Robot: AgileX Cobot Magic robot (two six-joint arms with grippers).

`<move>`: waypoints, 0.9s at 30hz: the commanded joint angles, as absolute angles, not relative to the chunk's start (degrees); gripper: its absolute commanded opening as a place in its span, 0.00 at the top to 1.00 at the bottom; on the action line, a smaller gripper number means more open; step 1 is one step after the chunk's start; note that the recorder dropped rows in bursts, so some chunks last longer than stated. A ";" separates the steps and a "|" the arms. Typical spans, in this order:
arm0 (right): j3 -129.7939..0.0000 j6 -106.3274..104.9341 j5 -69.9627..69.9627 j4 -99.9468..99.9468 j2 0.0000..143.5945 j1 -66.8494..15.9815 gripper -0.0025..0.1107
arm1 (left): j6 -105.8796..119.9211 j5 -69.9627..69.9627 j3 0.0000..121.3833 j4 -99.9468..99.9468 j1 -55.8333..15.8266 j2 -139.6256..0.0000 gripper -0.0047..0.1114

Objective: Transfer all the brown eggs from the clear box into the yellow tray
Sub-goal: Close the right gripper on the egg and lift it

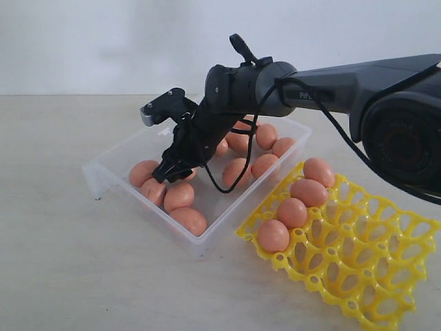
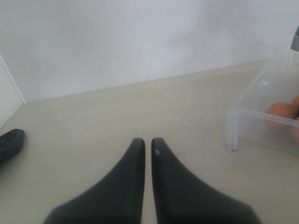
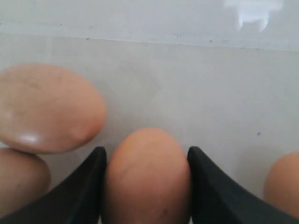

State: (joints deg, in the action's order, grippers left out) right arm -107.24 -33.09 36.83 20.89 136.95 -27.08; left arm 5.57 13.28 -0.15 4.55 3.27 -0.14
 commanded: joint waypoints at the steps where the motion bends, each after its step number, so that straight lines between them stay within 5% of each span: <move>1: -107.54 -32.88 38.35 20.48 136.67 -26.95 0.98 | 5.40 12.91 0.00 4.25 2.85 0.00 0.92; 22: -106.33 -21.55 50.08 16.93 124.16 -26.71 0.98 | 5.40 12.91 0.00 4.25 2.85 0.00 0.92; 27: -93.91 -17.86 36.73 19.72 117.35 -26.71 0.98 | 5.40 12.91 0.00 4.25 2.85 0.00 0.92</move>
